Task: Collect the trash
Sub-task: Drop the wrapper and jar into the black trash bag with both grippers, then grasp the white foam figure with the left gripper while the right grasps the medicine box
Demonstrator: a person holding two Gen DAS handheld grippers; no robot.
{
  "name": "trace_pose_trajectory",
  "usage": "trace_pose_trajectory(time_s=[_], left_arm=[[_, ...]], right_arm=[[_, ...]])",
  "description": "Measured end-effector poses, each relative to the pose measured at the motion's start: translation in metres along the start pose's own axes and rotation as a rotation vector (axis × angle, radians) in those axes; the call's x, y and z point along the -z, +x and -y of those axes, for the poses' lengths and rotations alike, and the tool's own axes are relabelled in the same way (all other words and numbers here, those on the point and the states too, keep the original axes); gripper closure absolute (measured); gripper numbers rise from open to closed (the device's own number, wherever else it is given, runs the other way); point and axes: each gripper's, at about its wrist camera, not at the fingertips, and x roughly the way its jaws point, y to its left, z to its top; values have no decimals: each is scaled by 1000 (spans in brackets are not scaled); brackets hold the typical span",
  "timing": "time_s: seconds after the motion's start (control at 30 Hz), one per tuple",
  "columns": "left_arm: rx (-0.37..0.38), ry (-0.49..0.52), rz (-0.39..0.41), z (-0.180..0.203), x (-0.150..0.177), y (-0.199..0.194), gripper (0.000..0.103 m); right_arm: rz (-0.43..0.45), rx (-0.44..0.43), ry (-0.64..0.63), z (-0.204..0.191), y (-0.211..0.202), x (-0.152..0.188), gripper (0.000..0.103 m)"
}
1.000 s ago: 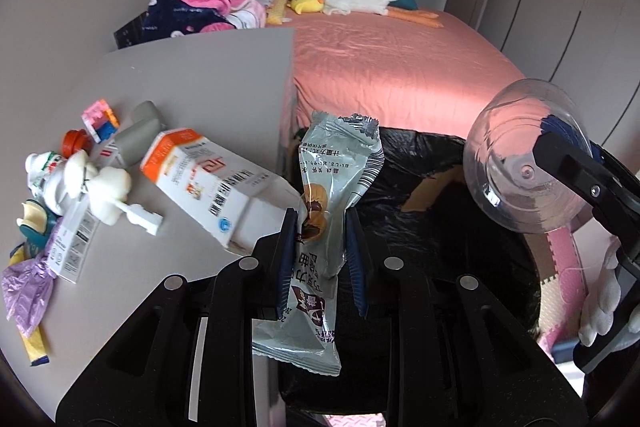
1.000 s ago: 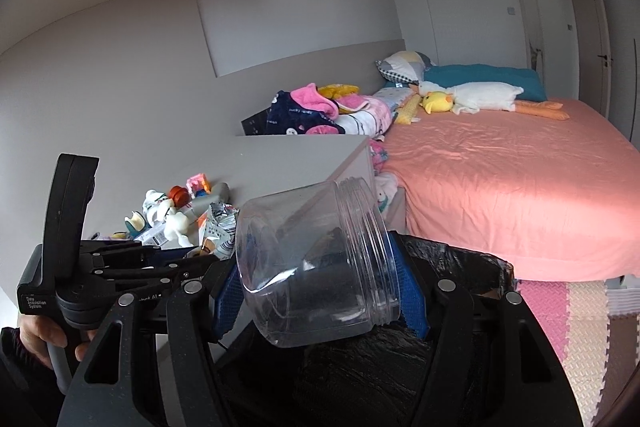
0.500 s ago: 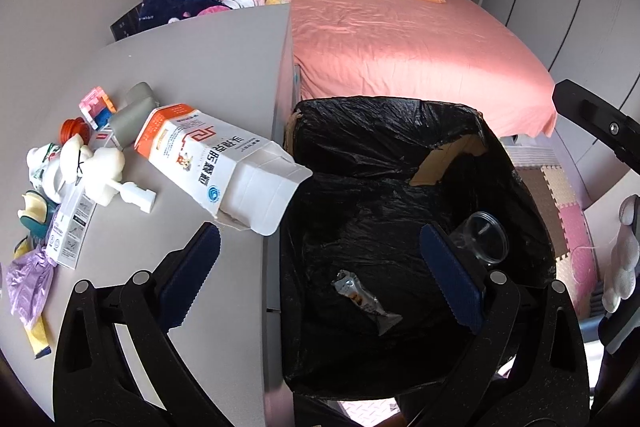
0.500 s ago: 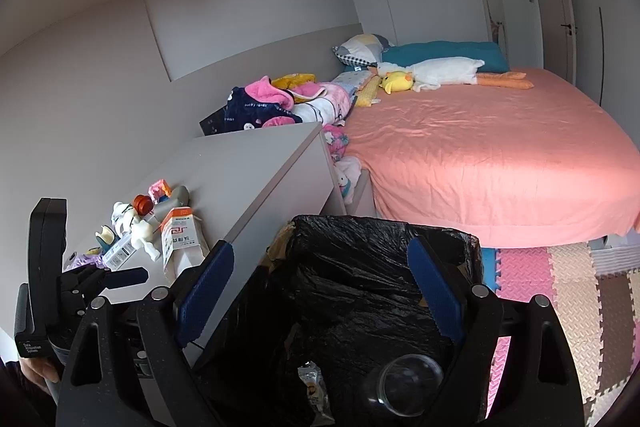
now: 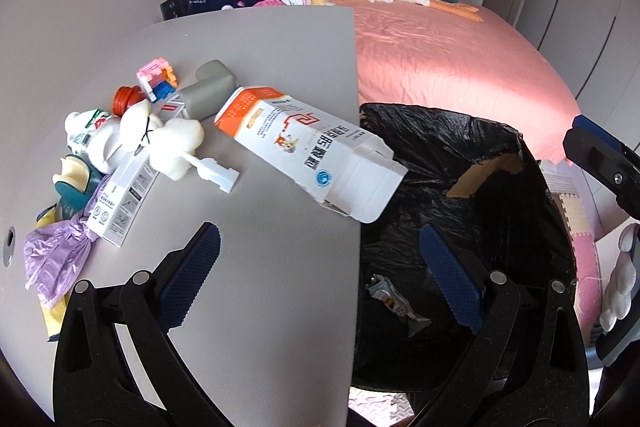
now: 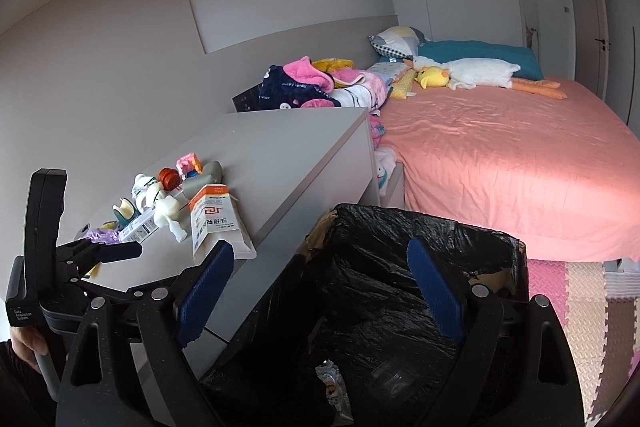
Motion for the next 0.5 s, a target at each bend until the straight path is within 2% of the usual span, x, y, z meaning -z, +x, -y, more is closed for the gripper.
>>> trace_pose_trajectory(time_s=[0.27, 0.5], left_arm=[[-64, -92, -3, -33, -3, 2, 6], [-77, -277, -11, -69, -18, 12, 6]], right_arm=[[-14, -49, -45, -21, 20, -6, 14], [-33, -79, -47, -23, 33, -7, 14]])
